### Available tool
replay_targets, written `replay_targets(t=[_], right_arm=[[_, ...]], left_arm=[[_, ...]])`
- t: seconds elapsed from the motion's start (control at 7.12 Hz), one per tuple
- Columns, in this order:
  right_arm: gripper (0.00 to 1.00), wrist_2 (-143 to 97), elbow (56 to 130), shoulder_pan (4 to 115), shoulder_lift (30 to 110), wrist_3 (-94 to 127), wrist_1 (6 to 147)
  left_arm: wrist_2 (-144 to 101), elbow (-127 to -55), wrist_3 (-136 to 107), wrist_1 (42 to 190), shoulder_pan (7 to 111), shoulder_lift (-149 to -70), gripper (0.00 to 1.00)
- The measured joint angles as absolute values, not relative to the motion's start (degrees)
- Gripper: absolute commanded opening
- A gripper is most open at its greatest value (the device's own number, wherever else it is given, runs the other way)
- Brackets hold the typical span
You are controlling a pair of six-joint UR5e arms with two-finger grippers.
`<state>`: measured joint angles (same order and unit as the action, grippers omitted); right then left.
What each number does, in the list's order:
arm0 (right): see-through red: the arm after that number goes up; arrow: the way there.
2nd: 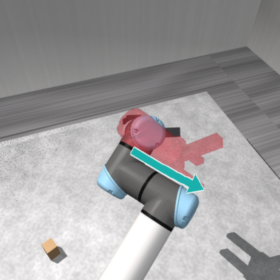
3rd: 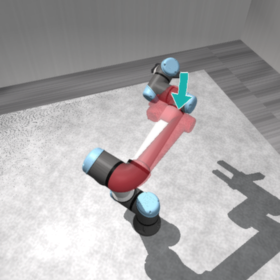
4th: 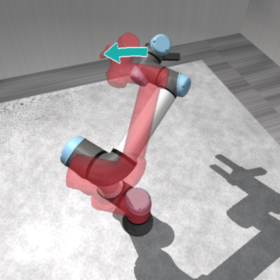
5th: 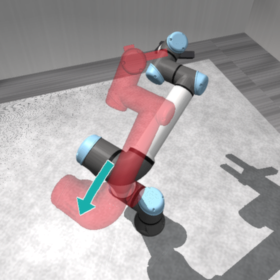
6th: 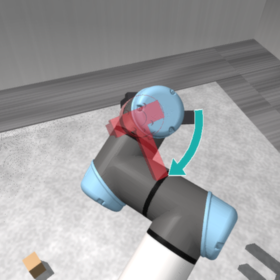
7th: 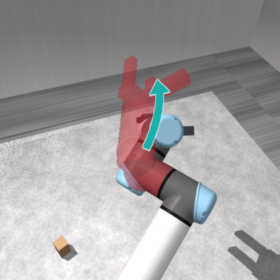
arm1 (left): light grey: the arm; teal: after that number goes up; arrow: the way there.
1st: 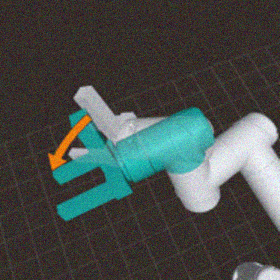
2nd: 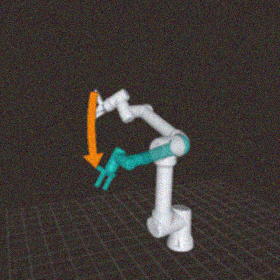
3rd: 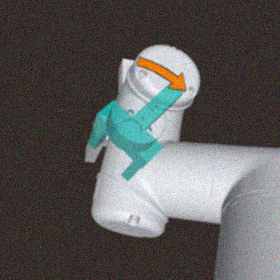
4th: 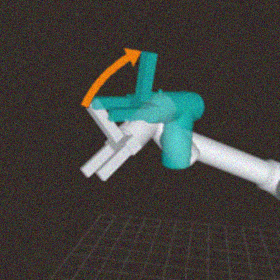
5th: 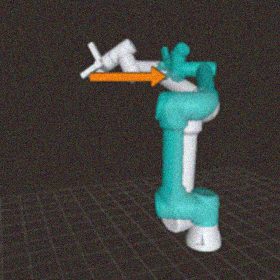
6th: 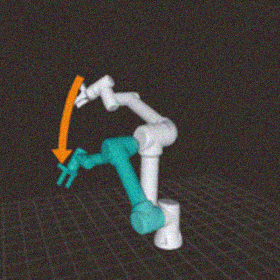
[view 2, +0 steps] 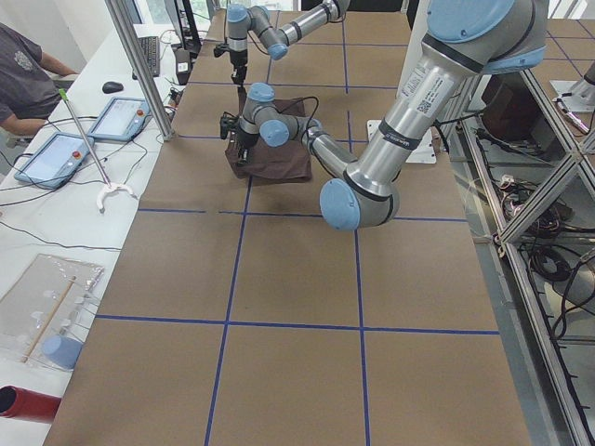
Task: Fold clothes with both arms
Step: 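Lower the hem near the collar and open both grippers, then move the right gripper to the folded shirt's side edge and grasp it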
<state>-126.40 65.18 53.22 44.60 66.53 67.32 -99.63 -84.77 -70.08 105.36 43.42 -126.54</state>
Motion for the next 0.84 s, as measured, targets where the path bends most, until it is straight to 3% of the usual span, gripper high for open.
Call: replay_targets(t=[0.14,0.28,0.42,0.84], right_arm=[[0.0,-126.41,65.02,53.2,44.68,66.5,66.97],[0.62,-126.49,64.98,53.19,44.83,66.51,66.43],[1.0,-126.54,65.05,53.18,45.03,66.55,65.82],[1.0,-126.72,67.54,52.97,45.95,66.89,65.34]], left_arm=[[-99.66,-84.54,-70.04,105.37,43.42,-126.64,0.0],[-99.66,-84.34,-70.01,105.38,43.42,-126.68,0.74],[-99.65,-84.19,-70.15,105.4,43.42,-126.71,1.0],[-99.52,-84.19,-70.56,105.25,43.39,-127.05,1.0]])
